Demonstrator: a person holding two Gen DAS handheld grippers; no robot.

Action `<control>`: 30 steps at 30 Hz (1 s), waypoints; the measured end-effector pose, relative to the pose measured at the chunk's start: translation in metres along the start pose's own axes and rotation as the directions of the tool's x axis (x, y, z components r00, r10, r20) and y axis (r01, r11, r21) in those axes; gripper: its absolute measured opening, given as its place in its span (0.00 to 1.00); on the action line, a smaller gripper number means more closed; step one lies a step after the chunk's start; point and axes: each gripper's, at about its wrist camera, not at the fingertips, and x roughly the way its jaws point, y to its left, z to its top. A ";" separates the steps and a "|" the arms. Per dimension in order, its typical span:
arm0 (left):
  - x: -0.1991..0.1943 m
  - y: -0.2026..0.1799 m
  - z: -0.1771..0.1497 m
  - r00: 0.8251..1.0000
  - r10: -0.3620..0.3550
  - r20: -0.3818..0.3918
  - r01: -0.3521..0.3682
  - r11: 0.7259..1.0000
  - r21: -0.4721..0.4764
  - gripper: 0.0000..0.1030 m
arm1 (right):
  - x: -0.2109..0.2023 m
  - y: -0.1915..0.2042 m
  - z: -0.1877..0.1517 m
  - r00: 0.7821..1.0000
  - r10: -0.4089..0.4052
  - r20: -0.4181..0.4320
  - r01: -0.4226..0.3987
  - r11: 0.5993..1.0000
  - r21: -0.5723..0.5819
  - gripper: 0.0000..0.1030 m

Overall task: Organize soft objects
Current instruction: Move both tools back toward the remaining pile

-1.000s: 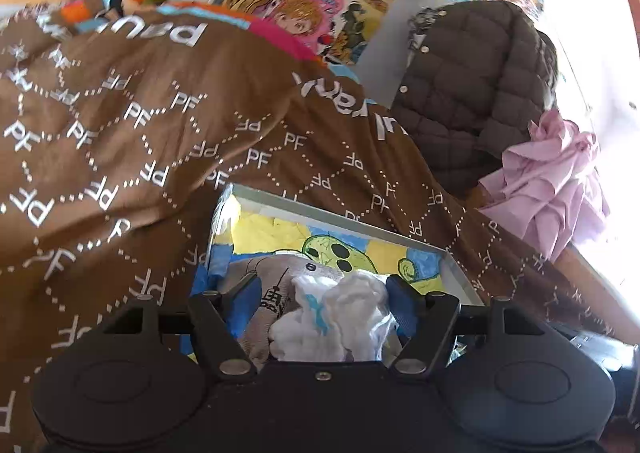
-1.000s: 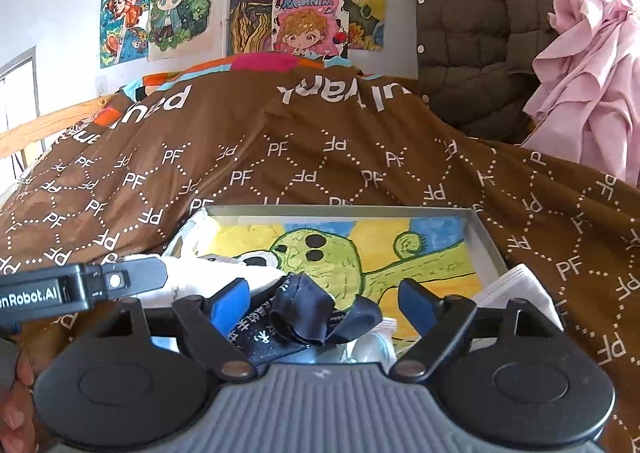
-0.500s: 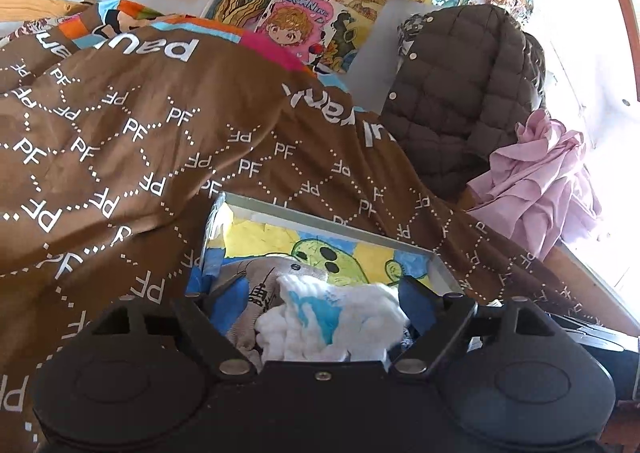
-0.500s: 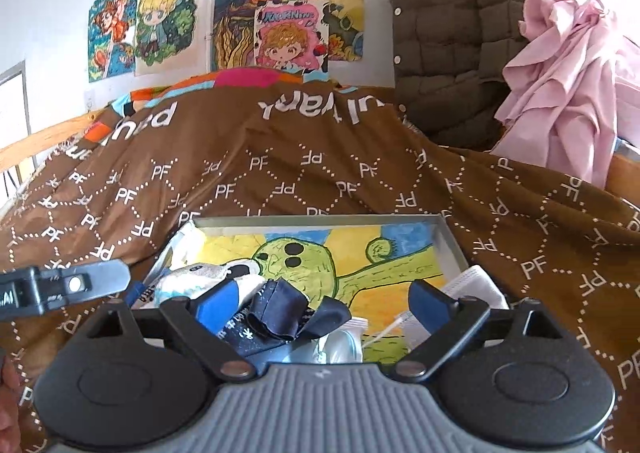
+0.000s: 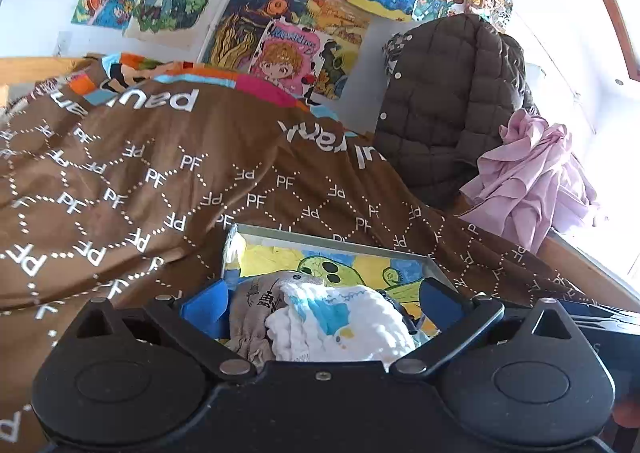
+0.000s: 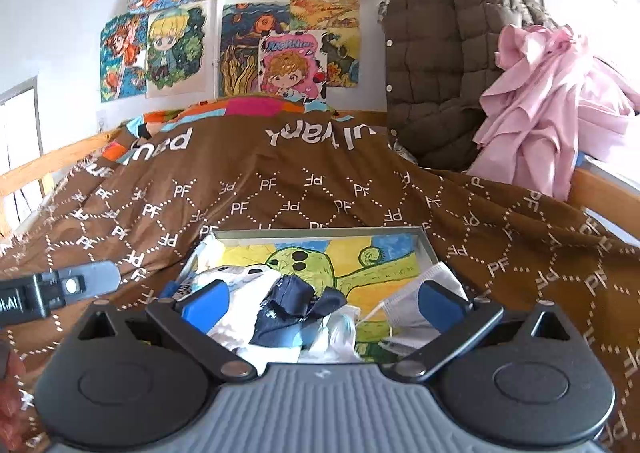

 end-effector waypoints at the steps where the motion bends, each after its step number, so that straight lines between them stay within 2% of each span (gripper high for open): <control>1: -0.006 -0.001 -0.001 1.000 0.003 0.002 -0.003 1.000 0.001 0.99 | -0.004 0.000 -0.001 1.000 0.004 -0.003 -0.004 1.000 0.005 1.00; 12: -0.068 -0.018 -0.010 0.999 0.042 -0.004 -0.042 0.998 0.053 0.99 | -0.065 0.007 -0.022 0.999 0.037 0.020 -0.037 0.999 0.015 1.00; 19: -0.103 -0.031 -0.029 0.995 0.092 -0.026 -0.089 0.990 0.111 0.99 | -0.097 0.000 -0.040 0.999 0.038 0.016 -0.038 0.998 0.045 1.00; 30: -0.151 -0.047 -0.060 0.991 0.092 -0.094 -0.075 0.983 0.169 0.99 | -0.145 -0.010 -0.071 0.999 0.020 -0.025 -0.018 0.997 0.073 1.00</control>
